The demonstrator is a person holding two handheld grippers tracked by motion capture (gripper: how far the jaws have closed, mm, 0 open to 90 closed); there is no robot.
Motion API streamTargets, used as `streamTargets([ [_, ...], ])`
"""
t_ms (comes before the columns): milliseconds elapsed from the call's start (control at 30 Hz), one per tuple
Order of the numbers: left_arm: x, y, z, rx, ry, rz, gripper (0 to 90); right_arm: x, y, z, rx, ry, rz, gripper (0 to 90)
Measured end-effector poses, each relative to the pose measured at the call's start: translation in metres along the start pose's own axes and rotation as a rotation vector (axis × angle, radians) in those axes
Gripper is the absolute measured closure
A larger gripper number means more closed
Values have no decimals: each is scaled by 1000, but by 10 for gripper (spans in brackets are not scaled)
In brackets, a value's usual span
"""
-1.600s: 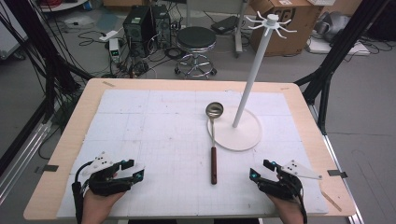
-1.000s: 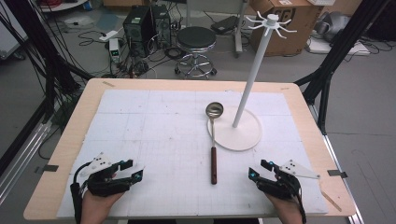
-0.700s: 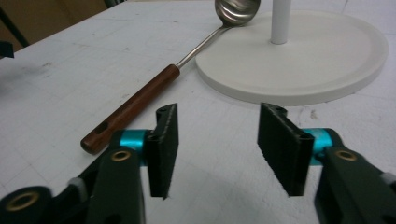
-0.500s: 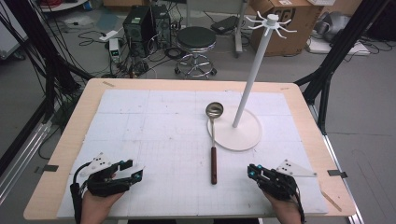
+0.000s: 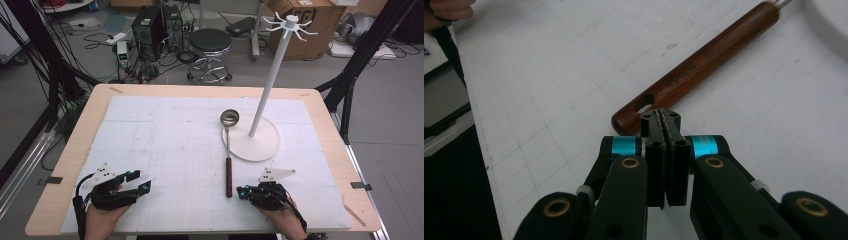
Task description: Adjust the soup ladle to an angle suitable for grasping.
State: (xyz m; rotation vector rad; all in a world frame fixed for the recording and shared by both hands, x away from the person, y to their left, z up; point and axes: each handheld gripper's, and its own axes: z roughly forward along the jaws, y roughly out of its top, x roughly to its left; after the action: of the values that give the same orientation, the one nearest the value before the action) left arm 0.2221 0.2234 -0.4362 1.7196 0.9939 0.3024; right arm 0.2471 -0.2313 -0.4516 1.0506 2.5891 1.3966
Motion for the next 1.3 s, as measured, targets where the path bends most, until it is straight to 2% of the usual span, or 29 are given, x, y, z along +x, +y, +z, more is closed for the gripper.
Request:
streamTargets([
  [67, 0, 0, 0, 0, -3, 0, 379, 0, 3, 4, 24, 4, 7, 893],
  [433, 0, 0, 3, 5, -9, 2, 380, 5, 21, 29, 81, 73, 27, 892],
  [667, 0, 0, 3, 5, -8, -1, 380, 5, 40, 47, 89, 96, 47, 892],
  [867, 0, 0, 2, 0, -10, -6, 380, 9, 55, 65, 111, 115, 42, 892],
  [1000, 1, 0, 1, 0, -10, -3, 380, 11, 64, 74, 103, 120, 56, 892],
  [1300, 2, 0, 0, -6, -9, -8, 380, 16, 83, 95, 108, 131, 44, 892],
])
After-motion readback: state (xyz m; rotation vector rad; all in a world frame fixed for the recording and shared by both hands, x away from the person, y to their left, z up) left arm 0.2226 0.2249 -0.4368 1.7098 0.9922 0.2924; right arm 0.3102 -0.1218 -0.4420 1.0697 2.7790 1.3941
